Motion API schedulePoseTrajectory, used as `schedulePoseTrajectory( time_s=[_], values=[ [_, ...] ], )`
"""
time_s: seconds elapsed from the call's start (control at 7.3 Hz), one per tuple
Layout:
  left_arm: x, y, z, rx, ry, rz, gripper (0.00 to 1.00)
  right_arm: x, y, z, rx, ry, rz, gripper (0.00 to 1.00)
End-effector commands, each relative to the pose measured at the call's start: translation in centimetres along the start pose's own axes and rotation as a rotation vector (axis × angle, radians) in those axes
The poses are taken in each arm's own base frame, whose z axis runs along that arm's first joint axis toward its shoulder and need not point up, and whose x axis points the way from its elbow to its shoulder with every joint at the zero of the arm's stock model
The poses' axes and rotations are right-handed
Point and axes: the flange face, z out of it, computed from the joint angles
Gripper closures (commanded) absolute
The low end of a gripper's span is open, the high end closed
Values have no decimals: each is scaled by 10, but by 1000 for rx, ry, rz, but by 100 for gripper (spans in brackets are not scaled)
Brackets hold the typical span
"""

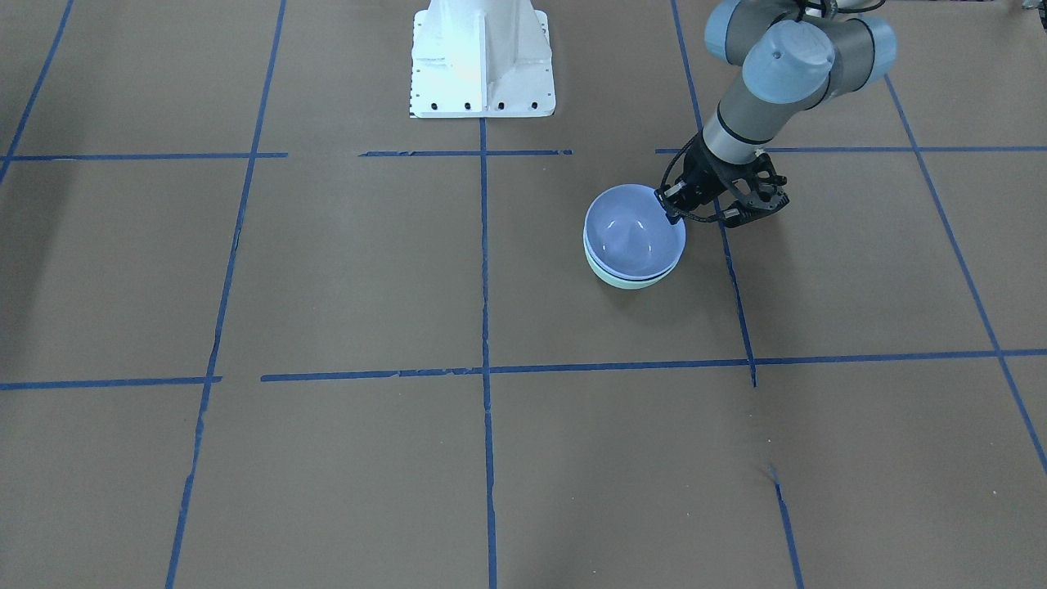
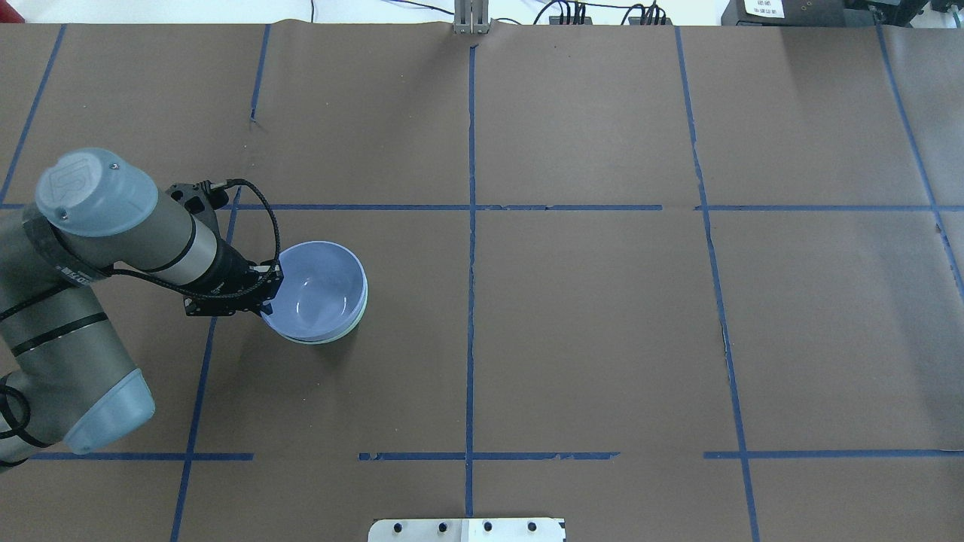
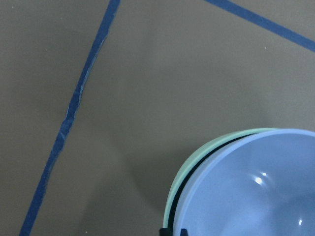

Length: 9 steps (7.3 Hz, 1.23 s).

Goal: Stack blue bowl on green bowl

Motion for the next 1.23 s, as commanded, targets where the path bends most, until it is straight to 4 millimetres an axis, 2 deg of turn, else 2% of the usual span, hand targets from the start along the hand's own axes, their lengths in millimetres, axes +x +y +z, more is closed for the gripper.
schedulePoseTrajectory(
  time_s=[0.0,0.14,0.41,0.55,0.68,0.82,1.1],
  values=[
    [0,1,1,-1,-1,2,24,0,0,0,0,0,1,0],
    [0,2,-1,2,3,-3,0,-1,-1,0,1,0,0,0],
    [2,5,-22,11,36,11,0,0,0,0,1,0,0,0],
    [-10,3,-32,15,41,13,0,0,0,0,0,0,-1,0],
    [-32,-7,-45,39,36,82,0,0,0,0,0,0,-1,0],
    [-67,-42,-65,94,14,147,0,0,0,0,1,0,0,0],
    [-172,-107,-105,179,-83,336,0,0,0,0,0,0,1,0]
  ],
)
